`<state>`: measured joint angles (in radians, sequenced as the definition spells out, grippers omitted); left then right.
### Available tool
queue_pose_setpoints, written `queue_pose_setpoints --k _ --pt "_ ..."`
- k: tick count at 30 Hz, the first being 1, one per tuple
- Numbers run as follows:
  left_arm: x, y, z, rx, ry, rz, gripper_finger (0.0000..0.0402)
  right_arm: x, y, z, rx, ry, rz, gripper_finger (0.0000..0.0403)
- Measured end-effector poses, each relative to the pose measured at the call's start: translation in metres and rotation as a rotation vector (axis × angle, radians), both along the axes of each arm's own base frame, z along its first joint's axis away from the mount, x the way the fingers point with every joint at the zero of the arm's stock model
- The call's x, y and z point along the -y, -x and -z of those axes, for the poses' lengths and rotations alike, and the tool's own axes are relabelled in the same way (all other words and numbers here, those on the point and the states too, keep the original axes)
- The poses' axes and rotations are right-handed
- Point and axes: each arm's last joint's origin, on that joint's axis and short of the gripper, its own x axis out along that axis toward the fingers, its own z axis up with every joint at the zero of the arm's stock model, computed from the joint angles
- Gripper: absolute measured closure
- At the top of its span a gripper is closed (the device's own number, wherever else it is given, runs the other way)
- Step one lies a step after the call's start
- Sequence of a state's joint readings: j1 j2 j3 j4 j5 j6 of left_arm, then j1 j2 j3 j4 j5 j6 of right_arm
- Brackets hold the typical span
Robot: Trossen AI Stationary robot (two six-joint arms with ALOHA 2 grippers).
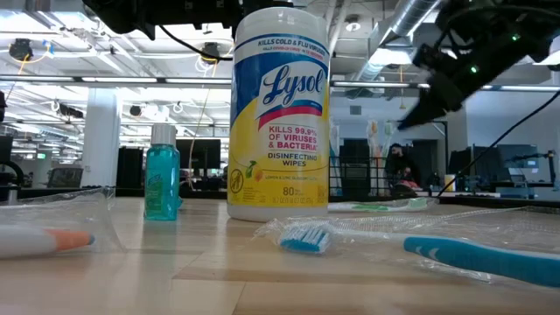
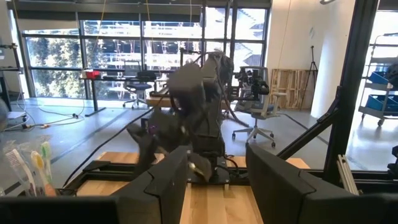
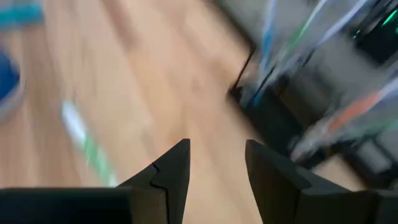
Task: Pick & Place toothbrushing station
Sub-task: Put the green toothbrush into the black mesh organizer
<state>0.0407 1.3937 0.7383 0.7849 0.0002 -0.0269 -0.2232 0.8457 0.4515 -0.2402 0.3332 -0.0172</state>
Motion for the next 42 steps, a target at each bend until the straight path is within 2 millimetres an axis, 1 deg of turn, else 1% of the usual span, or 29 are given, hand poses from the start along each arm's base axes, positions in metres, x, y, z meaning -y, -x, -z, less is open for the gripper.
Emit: queue_pose_setpoints --k 4,9,14,22,27,35,42 --pt "0.000 0.000 0.000 0.000 0.000 0.000 0.0243 -0.009 0.000 0.014 -0.117 -0.064 -0.018 0.0264" --pt "0.000 0.000 0.000 0.000 0.000 0.000 0.0243 -0.015 -0.006 0.026 -0.200 -0.086 -0.046 0.0266" --pt "0.000 0.000 0.000 0.000 0.000 0.000 0.0243 -0.017 -0.012 0.041 -0.291 -0.106 -0.050 0.0259" --pt "0.000 0.000 0.000 0.000 0.000 -0.001 0.0243 -0.017 -0.019 0.066 -0.422 -0.172 0.003 0.0242" --pt "0.000 0.000 0.000 0.000 0.000 0.000 0.0243 -0.019 -0.022 0.078 -0.481 -0.244 -0.026 0.0229" --pt "0.000 0.000 0.000 0.000 0.000 0.000 0.0243 -0.019 -0.024 0.083 -0.493 -0.260 -0.004 0.0218" --pt "0.000 0.000 0.000 0.000 0.000 -0.001 0.0243 -0.020 -0.020 0.077 -0.473 -0.284 -0.026 0.0224"
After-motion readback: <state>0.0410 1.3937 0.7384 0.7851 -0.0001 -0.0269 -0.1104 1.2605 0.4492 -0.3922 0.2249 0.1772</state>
